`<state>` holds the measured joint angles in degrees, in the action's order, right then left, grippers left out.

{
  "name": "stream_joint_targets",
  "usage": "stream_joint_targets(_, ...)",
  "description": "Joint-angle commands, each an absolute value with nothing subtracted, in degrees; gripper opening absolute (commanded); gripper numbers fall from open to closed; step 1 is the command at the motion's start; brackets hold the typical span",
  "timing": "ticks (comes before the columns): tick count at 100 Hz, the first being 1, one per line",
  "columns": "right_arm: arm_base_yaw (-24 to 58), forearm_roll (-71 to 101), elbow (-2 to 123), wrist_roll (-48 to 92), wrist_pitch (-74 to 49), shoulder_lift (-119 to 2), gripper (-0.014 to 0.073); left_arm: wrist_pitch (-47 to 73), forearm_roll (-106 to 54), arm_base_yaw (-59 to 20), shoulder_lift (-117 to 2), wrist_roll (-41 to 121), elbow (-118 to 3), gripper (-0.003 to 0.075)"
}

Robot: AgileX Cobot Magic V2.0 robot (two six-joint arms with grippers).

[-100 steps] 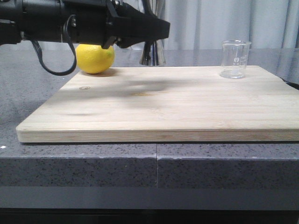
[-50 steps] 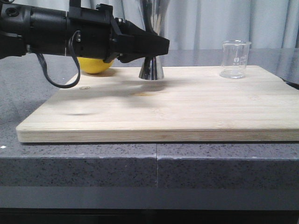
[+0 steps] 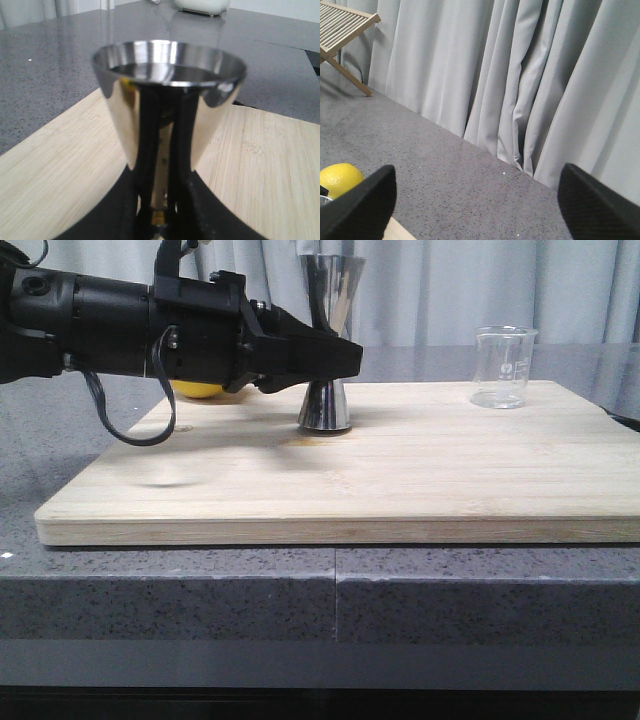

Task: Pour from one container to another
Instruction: 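Lower the filled jigger onto the board with the left gripper, then open the left gripper and slide it back off the jigger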

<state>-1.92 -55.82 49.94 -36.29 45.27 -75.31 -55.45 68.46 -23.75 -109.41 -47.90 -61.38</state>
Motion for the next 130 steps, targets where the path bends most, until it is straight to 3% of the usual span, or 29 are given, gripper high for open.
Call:
stream_joint_targets(1, -2.12, -53.48, 51.31, -36.4, 48.49, -73.32, 0.0594, -59.51, 64.94, -23.63, -106.51, -47.75, -63.1, -0.0021)
stream_joint_targets(80, -2.12, -53.48, 51.31, -36.4, 48.49, -73.32, 0.0594, -59.4, 68.18, -23.63, -106.51, -47.75, -62.91, -0.0016)
stream_joint_targets(109, -2.12, -53.48, 51.31, -36.4, 48.49, -73.32, 0.0594, -59.02, 68.18, -23.63, -106.51, -47.75, -62.91, 0.0162)
stream_joint_targets(130, -2.12, -53.44, 51.31, -36.4, 48.49, -73.32, 0.0594, -59.02, 68.99, -23.63, -106.51, -47.75, -62.91, 0.0172)
